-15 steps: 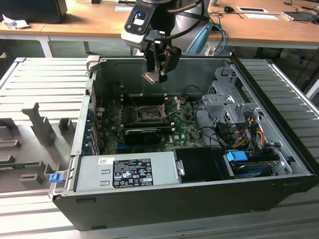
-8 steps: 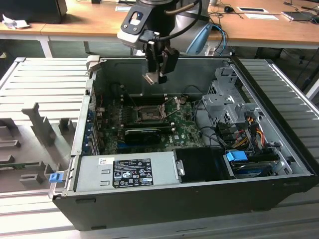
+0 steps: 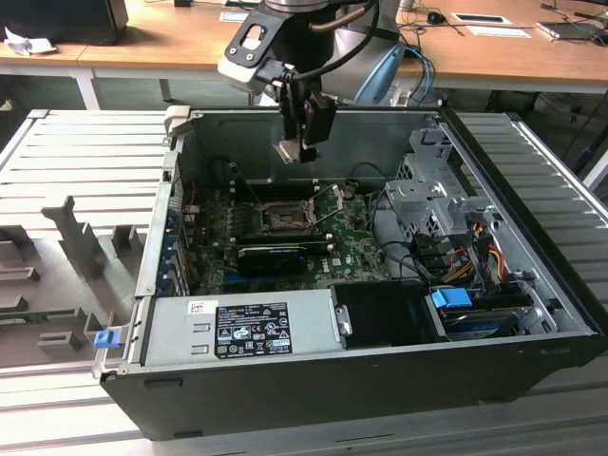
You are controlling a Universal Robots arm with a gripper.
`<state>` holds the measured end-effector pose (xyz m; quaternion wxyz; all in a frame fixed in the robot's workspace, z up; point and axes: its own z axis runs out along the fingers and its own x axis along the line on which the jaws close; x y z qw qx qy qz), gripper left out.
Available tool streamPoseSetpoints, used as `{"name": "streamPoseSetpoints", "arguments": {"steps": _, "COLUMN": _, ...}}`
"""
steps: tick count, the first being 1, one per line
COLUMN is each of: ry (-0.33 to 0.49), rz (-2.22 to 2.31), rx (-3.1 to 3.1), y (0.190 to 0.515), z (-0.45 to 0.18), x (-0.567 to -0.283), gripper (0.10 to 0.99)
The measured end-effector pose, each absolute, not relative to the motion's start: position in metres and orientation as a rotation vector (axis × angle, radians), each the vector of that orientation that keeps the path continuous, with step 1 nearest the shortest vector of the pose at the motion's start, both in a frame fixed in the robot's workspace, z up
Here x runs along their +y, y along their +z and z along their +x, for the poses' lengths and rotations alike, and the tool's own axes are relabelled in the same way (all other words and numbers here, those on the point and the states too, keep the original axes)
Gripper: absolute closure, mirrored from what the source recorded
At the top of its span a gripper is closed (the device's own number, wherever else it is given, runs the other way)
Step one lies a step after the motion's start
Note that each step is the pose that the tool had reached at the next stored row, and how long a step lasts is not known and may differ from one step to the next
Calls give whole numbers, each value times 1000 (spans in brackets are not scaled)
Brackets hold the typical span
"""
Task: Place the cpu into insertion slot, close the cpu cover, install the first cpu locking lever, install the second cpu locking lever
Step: 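Place the cpu into insertion slot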
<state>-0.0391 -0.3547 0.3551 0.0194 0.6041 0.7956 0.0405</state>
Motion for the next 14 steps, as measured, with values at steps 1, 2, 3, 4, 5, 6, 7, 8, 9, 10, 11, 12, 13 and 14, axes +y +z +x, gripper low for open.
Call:
{"name": "streamPoseSetpoints", "arguments": {"steps": 1, "ry": 125, "rz": 1890, "rx": 2457, "y": 355, "z": -39, "x": -355, "gripper": 561}}
{"name": "streamPoseSetpoints", "arguments": {"steps": 2, "ry": 125, "rz": 1917, "rx": 2435, "y": 354, "z": -39, "x": -355, "gripper": 561}}
{"name": "streamPoseSetpoints", "arguments": {"steps": 3, "ry": 124, "rz": 1935, "rx": 2420, "y": 353, "z": -39, "x": -355, "gripper": 561}}
{"name": "streamPoseSetpoints", "arguments": {"steps": 4, "ry": 124, "rz": 1947, "rx": 2410, "y": 353, "z": -39, "x": -355, "gripper": 561}}
{"name": "streamPoseSetpoints", "arguments": {"steps": 5, "ry": 123, "rz": 1960, "rx": 2398, "y": 352, "z": -39, "x": -355, "gripper": 561}}
{"name": "streamPoseSetpoints", "arguments": {"steps": 6, "ry": 123, "rz": 1979, "rx": 2382, "y": 352, "z": -39, "x": -355, "gripper": 561}}
{"name": "streamPoseSetpoints", "arguments": {"steps": 7, "ry": 122, "rz": 1993, "rx": 2369, "y": 351, "z": -39, "x": -355, "gripper": 561}}
{"name": "streamPoseSetpoints", "arguments": {"steps": 8, "ry": 122, "rz": 2002, "rx": 2361, "y": 351, "z": -39, "x": -355, "gripper": 561}}
{"name": "streamPoseSetpoints", "arguments": {"steps": 9, "ry": 122, "rz": 2011, "rx": 2353, "y": 350, "z": -39, "x": -355, "gripper": 561}}
{"name": "streamPoseSetpoints", "arguments": {"steps": 10, "ry": 121, "rz": 2027, "rx": 2339, "y": 349, "z": -39, "x": -355, "gripper": 561}}
{"name": "streamPoseSetpoints", "arguments": {"steps": 11, "ry": 121, "rz": 2032, "rx": 2334, "y": 348, "z": -39, "x": -355, "gripper": 561}}
{"name": "streamPoseSetpoints", "arguments": {"steps": 12, "ry": 121, "rz": 2035, "rx": 2332, "y": 347, "z": -39, "x": -355, "gripper": 561}}
{"name": "streamPoseSetpoints", "arguments": {"steps": 13, "ry": 121, "rz": 2037, "rx": 2331, "y": 345, "z": -39, "x": -355, "gripper": 561}}
{"name": "streamPoseSetpoints", "arguments": {"steps": 14, "ry": 120, "rz": 2037, "rx": 2331, "y": 344, "z": -39, "x": -355, "gripper": 561}}
